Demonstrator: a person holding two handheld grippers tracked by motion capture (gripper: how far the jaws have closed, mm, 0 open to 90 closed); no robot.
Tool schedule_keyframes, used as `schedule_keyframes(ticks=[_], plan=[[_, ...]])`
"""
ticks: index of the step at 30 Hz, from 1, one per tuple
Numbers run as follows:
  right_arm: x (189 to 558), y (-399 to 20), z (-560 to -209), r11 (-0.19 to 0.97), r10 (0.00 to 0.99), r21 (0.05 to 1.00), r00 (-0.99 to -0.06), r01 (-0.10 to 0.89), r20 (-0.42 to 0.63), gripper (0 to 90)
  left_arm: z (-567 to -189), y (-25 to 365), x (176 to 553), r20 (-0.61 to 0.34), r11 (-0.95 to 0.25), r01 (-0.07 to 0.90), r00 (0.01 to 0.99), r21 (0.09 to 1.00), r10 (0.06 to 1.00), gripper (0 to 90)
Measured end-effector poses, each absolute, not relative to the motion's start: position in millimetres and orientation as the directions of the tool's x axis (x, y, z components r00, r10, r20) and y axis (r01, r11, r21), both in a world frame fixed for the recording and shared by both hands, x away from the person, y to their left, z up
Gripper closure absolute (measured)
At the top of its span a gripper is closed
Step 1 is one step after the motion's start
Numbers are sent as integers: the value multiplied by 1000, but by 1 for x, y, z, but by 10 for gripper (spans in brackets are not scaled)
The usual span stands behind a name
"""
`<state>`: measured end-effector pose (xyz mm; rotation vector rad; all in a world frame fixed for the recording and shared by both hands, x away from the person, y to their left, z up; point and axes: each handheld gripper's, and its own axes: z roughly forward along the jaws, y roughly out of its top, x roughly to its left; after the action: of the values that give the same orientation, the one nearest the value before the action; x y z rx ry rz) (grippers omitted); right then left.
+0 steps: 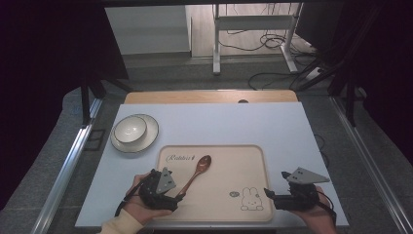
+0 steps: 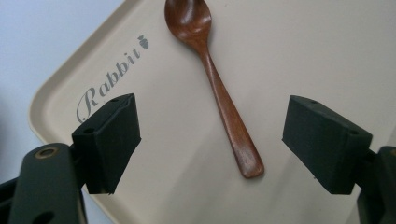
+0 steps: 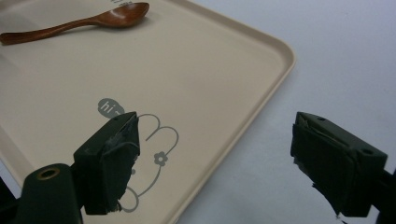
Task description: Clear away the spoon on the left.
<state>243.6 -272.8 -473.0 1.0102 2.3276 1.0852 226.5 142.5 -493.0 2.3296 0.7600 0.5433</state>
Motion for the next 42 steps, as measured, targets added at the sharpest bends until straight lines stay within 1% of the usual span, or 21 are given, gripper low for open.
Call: schedule_keyframes(ticks=[7, 16, 22, 26, 34, 42], plan=[[245, -274, -474, 433, 747, 780, -664, 451, -31, 156, -485, 145, 229, 188, -618, 370, 736, 693, 651, 188], [244, -277, -472, 424, 751, 788, -660, 447, -30, 156, -481, 148, 230, 196, -611, 376, 719, 696, 666, 191], [242, -276, -472, 429, 747, 789, -664, 440, -36, 156, -476, 153, 228, 199, -591, 384, 695, 710, 691, 189], [240, -281, -472, 423, 755, 791, -655, 442, -37, 156, -471, 159, 228, 199, -560, 378, 671, 737, 714, 187], [237, -281, -469, 421, 766, 794, -641, 439, -51, 156, -467, 191, 219, 155, -483, 412, 615, 773, 773, 188], [241, -281, -472, 420, 770, 789, -636, 447, -50, 155, -473, 229, 210, 93, -381, 476, 523, 793, 847, 189]])
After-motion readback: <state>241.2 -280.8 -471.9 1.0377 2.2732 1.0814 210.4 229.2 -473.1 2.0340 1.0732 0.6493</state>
